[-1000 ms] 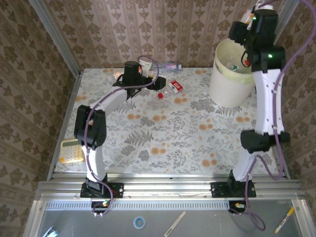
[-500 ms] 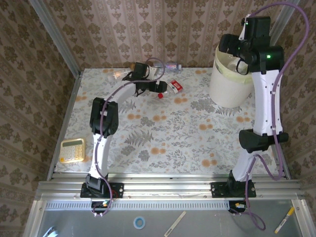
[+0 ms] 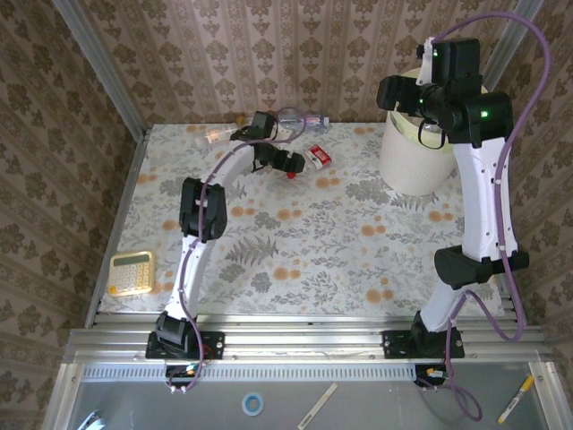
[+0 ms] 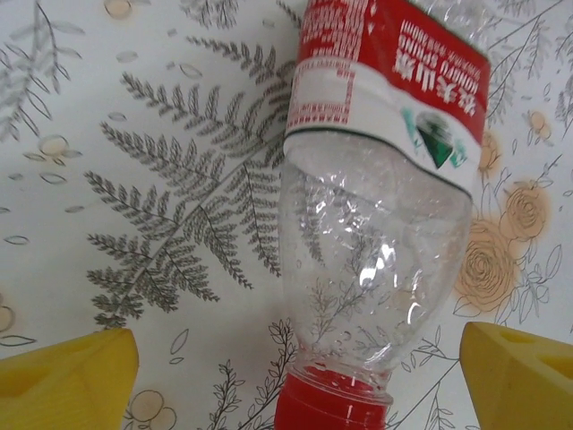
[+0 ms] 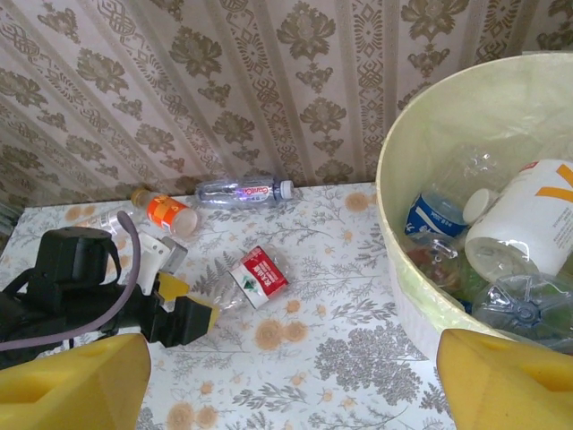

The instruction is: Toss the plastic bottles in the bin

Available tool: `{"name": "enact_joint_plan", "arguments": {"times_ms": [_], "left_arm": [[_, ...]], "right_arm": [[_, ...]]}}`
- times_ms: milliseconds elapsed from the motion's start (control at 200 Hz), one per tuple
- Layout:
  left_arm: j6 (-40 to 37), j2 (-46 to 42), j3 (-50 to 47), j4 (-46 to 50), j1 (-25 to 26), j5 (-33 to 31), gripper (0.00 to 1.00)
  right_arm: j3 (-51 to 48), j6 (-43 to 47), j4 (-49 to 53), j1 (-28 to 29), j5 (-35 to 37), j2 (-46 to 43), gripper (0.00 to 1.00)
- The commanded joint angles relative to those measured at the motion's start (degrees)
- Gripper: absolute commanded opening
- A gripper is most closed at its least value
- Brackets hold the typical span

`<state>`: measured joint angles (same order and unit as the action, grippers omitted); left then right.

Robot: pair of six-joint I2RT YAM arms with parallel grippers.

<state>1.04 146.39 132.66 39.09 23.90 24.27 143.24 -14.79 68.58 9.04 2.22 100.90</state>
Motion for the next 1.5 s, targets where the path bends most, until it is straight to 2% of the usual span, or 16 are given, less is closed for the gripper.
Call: {"name": "enact_joint_plan", "arguments": {"times_ms": [0,350,535,895,995,1300,1495], "left_arm": [[-2.19,1.85,2.60,4.96,-0.17,2.08,0.90],[-2.10,3.55,2.16,3.66,-0.08,5.56,0.71],[-2.45,3.05,1.25,2.81,-0.08,8.02,0.49],[-1.22,-7.56,-15.99,-9.02,-0.44,10.53,0.24],[0.14,-11.69,-22.49,-14.00,-0.35,11.27,0.20],[5.28,-32.02,-47.66,-36.07,0.95,15.37,0.19],[10.05,-42.09,-56.85,-46.41,1.89,17.82,0.19]], "right_arm": [[-0.24,0.57,1.34,0.70,-0.99,-1.19,0.85],[-1.70,0.33,0.58,2.72,-0.72,-0.37,0.85],[-5.34,0.22,-0.92,3.33,-0.38,-1.56,0.85],[-17.40,-1.37,-6.17,3.53,-0.94,-6.15,0.84],[-20.14,-2.36,-7.43,3.77,-1.99,-6.82,0.85],[-23.98,-5.23,-9.08,6.50,-8.51,-5.46,0.86],[-26.26,-8.05,-12.27,6.64,-13.02,-5.28,0.87]]}}
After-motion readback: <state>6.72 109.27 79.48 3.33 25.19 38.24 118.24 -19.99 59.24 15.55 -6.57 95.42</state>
